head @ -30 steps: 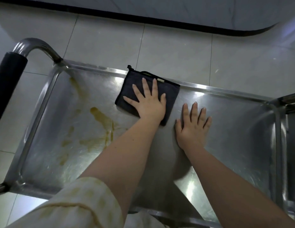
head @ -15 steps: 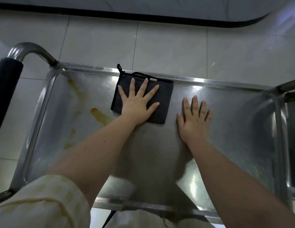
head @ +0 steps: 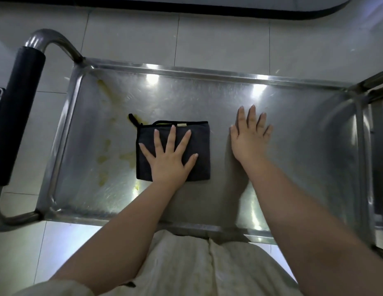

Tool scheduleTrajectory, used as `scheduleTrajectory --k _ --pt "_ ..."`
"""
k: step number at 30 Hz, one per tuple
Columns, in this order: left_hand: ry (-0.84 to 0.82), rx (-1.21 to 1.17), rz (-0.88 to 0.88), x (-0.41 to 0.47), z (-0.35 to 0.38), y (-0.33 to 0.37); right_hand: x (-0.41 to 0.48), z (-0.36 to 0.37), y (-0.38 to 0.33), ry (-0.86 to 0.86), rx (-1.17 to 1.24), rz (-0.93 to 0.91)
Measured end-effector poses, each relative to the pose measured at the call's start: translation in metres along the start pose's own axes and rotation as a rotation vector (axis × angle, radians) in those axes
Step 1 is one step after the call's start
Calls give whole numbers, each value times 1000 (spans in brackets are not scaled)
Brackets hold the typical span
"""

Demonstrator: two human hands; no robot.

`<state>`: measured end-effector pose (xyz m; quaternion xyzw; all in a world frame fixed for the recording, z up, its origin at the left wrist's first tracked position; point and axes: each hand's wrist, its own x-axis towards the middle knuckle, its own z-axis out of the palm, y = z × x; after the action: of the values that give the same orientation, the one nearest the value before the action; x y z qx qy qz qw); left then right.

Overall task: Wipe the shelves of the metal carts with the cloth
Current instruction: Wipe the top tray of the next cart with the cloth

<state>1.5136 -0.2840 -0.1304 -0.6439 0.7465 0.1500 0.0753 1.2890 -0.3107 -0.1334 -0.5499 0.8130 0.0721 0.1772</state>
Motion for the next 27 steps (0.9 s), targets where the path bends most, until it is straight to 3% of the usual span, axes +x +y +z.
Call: scheduleTrajectory --k 6,21,27 --pt "-15 8 16 1 0 -1 -86 53 2 108 9 -121" --pt "-98 50 97 158 -54 -4 -80 55 1 144 0 -85" --pt "-61 21 175 67 -23 -9 -79 50 -2 137 12 -67"
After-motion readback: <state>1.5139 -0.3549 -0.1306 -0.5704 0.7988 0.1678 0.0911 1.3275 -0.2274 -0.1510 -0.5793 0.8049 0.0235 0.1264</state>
